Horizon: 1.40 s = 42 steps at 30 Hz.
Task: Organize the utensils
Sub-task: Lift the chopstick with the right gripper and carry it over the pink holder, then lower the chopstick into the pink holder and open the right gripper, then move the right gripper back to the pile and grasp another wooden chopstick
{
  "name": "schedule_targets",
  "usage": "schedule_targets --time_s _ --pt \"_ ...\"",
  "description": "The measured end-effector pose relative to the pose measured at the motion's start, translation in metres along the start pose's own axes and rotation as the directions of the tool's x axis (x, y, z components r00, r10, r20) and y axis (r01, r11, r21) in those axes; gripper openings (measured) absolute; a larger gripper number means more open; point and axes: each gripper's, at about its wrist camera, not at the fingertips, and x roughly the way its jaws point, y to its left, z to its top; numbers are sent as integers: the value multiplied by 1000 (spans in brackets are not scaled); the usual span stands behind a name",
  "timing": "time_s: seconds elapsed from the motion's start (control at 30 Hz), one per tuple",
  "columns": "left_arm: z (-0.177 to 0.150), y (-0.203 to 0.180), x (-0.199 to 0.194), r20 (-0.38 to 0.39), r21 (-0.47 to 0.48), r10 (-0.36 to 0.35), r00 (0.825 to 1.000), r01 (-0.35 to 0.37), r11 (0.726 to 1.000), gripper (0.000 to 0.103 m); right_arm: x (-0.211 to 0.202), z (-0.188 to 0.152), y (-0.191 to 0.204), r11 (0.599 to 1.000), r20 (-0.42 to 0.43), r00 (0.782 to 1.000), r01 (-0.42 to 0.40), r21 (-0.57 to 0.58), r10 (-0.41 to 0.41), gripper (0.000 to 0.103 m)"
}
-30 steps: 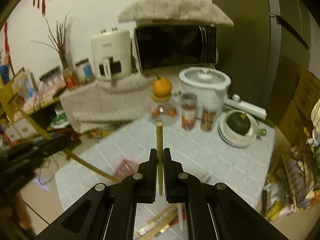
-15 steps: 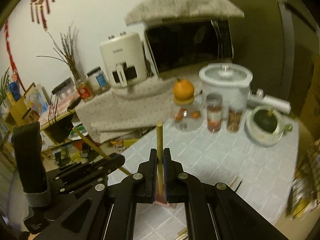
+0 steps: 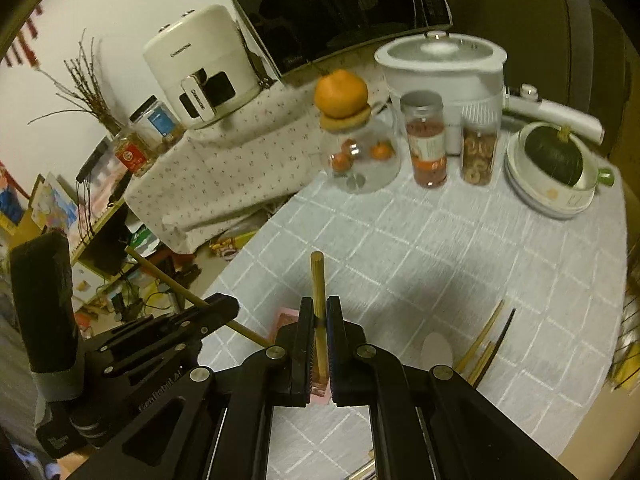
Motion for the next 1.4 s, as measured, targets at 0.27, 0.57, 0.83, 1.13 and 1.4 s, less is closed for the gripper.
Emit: schedule_targets --time_s 0.27,0.57,0.83,1.13,1.4 --pt "3 -1 1 63 -13 -35 997 35 999 12 8 -1 -1 1000 -7 1000 -1 20 1 8" --pt "4 6 -17 133 -82 -47 990 59 995 56 -15 5 -18 998 47 999 -15 64 12 27" --pt "-15 1 -35 85 -96 7 996 1 995 82 -49 -8 -37 998 68 998 11 58 -15 50" --pt "-49 -4 -44 -3 -87 75 997 -75 993 92 -58 -43 -80 989 -12 992 127 77 -126 63" --pt "-76 -2 -24 -119 -119 39 992 -53 991 93 -17 -83 -104 979 -206 965 184 89 -163 65"
